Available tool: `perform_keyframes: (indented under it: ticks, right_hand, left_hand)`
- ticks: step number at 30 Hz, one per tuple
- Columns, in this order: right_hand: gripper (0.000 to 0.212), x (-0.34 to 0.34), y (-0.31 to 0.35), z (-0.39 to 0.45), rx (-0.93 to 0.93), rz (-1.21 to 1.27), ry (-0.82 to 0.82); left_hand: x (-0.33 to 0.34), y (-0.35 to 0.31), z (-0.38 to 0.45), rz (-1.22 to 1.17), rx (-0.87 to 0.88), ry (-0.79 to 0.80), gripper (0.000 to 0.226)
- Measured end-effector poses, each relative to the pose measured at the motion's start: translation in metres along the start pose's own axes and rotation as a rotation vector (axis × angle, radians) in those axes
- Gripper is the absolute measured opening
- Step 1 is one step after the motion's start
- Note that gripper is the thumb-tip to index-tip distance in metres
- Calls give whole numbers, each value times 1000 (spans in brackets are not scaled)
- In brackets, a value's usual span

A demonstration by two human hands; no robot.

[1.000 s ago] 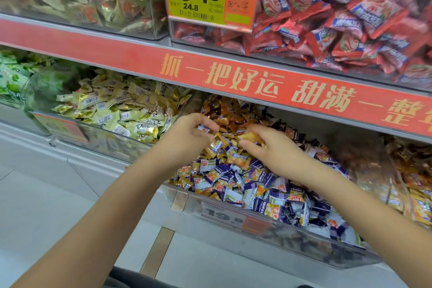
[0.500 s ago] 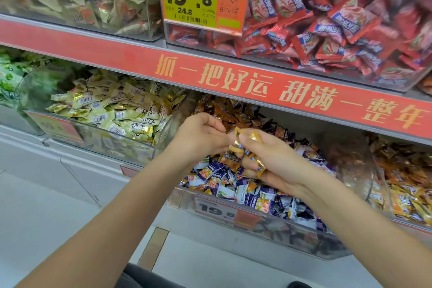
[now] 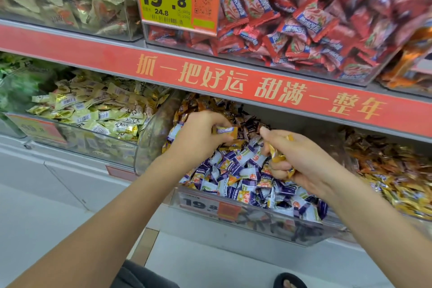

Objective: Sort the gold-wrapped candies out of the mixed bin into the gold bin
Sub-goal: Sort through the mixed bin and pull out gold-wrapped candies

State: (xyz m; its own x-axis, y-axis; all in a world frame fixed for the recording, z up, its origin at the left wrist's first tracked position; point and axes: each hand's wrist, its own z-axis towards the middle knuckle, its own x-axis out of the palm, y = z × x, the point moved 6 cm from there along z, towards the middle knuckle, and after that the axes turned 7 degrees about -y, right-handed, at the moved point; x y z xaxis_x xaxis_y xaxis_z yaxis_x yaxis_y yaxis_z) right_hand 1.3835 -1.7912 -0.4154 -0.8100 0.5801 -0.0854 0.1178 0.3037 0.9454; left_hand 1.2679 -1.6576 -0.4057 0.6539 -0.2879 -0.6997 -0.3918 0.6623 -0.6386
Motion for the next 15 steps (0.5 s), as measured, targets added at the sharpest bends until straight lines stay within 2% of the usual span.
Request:
perform_keyframes:
  ticks: [1,4,6,9,11,13,15]
  right_hand:
    - [34,1,-1,-3,-10,-8,13]
    - [17,10,-1,-10,-48,24,52]
    - [15,15,0,-12,-105,12,67]
    - [28,17,0,-16,-197,-105,44]
    - [19,20,2,-18,-236,-112,22]
    - [17,20,2,-19,-185,11,14]
    - [18,16,0,-20,-55,222,20]
  left_hand:
    - [-4,-6,-1,-96,-37,-20,19]
    - [4,-15,-5,-279,-131,71,22]
    - [5,-20,-6,-289,-111,57,23]
    - [-2,-33,-8,-201,-13,-7,28]
    - [-3,-37,-10,-232,-8,6,28]
    - [0,-32,-11,-351,-146,70,28]
    - [4,-24,-14,-552,-362,189,35]
